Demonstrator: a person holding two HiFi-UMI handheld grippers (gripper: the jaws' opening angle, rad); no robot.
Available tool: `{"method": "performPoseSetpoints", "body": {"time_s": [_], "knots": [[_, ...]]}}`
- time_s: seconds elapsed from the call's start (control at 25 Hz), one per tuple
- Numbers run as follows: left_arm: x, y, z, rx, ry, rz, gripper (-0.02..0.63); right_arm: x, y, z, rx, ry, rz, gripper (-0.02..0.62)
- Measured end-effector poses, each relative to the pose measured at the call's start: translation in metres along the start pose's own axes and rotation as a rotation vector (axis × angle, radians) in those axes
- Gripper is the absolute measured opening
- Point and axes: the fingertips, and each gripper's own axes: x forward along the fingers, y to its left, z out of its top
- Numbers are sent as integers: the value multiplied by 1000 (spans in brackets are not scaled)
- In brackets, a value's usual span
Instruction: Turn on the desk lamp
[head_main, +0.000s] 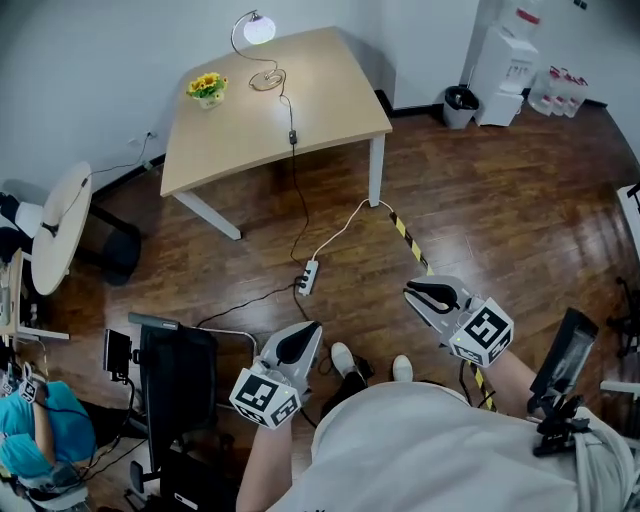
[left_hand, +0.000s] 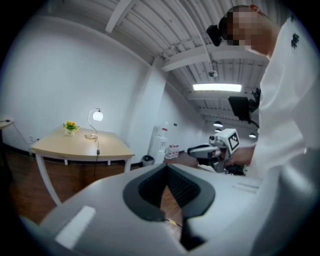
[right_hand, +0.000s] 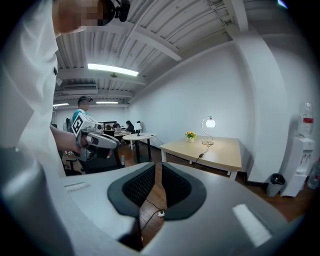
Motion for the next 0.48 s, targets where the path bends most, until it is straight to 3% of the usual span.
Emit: {"method": "performPoseSetpoints", "body": {"time_s": [0.28,0.48], "knots": [[6,-57,-19,-23,11,62,16,-37,12,-38,-1,19,79,34],[4,-80,-29,-26,54,-12,15,-50,17,-32,-12,17,36,34]]}}
